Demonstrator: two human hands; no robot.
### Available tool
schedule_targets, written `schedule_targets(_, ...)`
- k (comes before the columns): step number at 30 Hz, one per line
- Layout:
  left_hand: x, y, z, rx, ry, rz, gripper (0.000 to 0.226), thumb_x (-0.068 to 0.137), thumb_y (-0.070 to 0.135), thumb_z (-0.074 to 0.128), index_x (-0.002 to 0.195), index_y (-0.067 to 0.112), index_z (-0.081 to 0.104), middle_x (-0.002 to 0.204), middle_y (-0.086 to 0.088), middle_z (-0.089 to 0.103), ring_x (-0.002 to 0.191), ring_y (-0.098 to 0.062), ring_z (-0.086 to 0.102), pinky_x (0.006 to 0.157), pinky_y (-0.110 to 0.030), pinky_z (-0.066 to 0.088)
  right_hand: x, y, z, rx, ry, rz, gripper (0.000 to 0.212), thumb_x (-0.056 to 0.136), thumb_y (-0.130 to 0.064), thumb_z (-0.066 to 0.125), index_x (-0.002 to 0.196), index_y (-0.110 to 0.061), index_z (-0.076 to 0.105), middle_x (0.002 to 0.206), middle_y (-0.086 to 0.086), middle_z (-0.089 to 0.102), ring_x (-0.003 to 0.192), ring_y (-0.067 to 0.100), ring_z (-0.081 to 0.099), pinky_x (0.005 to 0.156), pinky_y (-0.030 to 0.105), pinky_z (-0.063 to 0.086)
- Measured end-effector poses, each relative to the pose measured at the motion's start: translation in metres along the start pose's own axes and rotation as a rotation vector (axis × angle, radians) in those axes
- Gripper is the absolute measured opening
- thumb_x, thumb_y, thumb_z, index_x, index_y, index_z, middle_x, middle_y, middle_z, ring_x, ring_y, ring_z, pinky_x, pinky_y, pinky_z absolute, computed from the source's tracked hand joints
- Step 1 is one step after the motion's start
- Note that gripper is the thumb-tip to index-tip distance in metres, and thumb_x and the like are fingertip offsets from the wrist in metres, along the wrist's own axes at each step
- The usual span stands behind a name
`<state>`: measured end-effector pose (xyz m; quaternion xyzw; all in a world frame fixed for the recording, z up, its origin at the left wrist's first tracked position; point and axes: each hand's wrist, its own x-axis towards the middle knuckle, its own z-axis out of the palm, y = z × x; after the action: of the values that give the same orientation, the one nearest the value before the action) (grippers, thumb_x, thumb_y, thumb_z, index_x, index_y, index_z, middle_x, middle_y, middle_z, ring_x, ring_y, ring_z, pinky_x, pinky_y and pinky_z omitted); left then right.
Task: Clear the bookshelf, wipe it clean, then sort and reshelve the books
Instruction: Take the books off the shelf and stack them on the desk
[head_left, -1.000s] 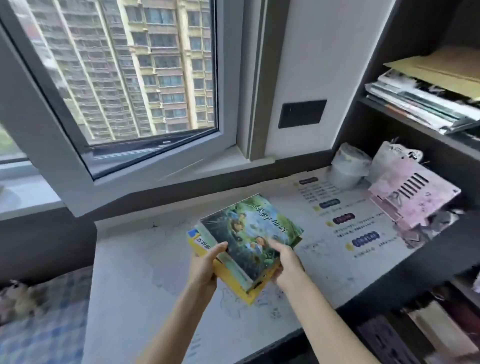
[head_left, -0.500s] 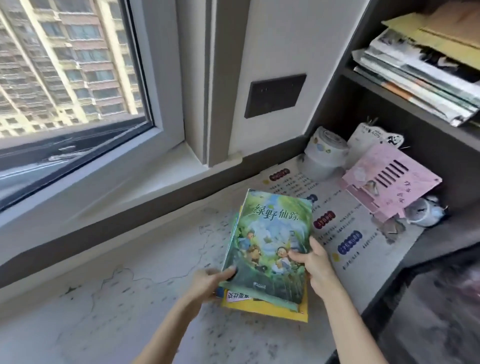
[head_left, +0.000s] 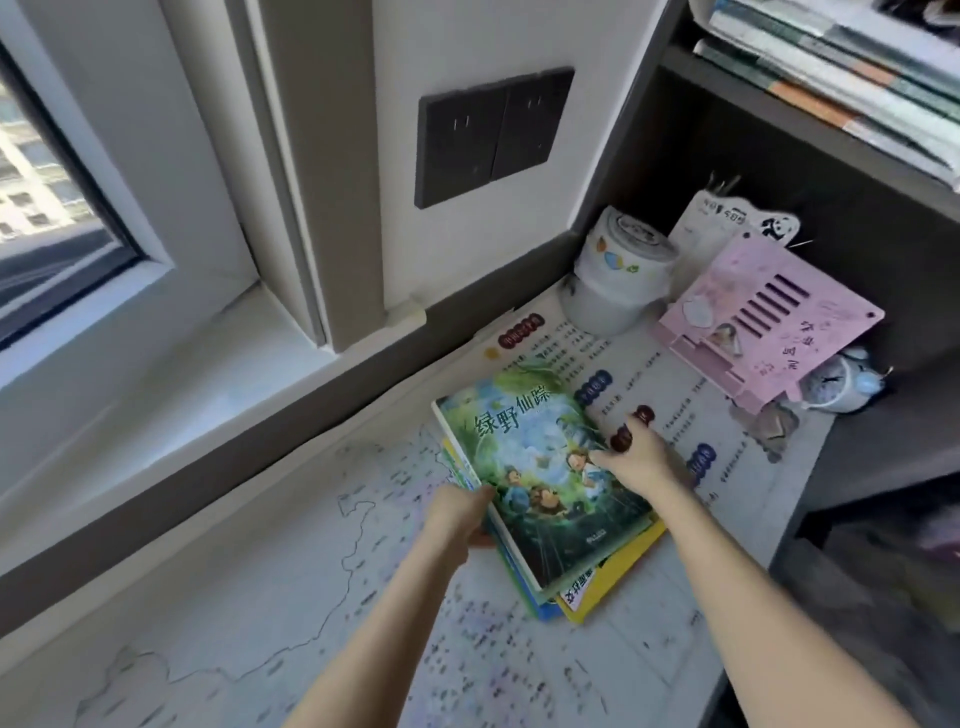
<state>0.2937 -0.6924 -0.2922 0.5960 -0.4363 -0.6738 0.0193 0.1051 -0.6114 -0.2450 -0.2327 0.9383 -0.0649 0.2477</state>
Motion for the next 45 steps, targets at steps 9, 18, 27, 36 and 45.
schedule_targets(9,0.019,0.01,0.011,0.088,0.075,0.0,0.029,0.092,0.016,0.061,0.068,0.007,0.047,0.068,-0.014,0.054,0.069,-0.031,0.06,0.079,-0.05,0.057,-0.038,0.03,0.075,0.98,-0.155,0.701,0.064,0.09,-0.043,0.061,0.138,-0.008,0.037,0.134,0.017,0.05,0.112,0.041,0.056,0.08,0.058,0.054)
schedule_targets(18,0.054,0.07,0.043,-0.027,0.146,0.125,0.032,0.089,0.007,0.061,0.063,0.01,0.043,0.063,-0.009,0.049,0.069,-0.027,0.052,0.064,-0.035,0.044,0.023,-0.017,0.029,0.943,0.011,0.526,0.035,0.091,-0.004,0.056,0.125,0.0,0.047,0.13,0.016,0.052,0.109,0.029,0.053,0.084,0.029,0.044)
schedule_targets(27,0.018,0.106,0.03,0.096,-0.002,0.183,0.008,0.093,-0.001,0.051,0.087,0.004,0.05,0.081,-0.008,0.049,0.076,-0.025,0.06,0.086,-0.04,0.055,-0.013,-0.026,0.008,0.603,0.176,0.282,0.037,0.091,-0.005,0.045,0.128,-0.001,0.049,0.127,0.016,0.057,0.111,0.034,0.057,0.074,0.032,0.042)
schedule_targets(36,-0.135,0.127,0.015,0.175,-0.116,0.587,0.01,0.09,0.002,0.052,0.084,0.003,0.06,0.085,-0.015,0.059,0.076,-0.028,0.06,0.074,-0.034,0.057,-0.135,-0.006,-0.012,0.462,0.157,-0.116,0.022,0.095,-0.012,0.052,0.108,-0.006,0.068,0.111,0.006,0.069,0.103,0.024,0.062,0.084,0.03,0.049)
schedule_targets(45,-0.314,0.091,0.043,0.294,-0.139,0.888,0.005,0.092,0.013,0.06,0.092,0.009,0.063,0.091,-0.016,0.066,0.081,-0.024,0.065,0.072,-0.029,0.058,-0.267,0.027,-0.035,0.308,0.139,-0.573,0.025,0.097,-0.019,0.05,0.113,-0.006,0.065,0.109,0.01,0.069,0.101,0.026,0.062,0.079,0.033,0.049)
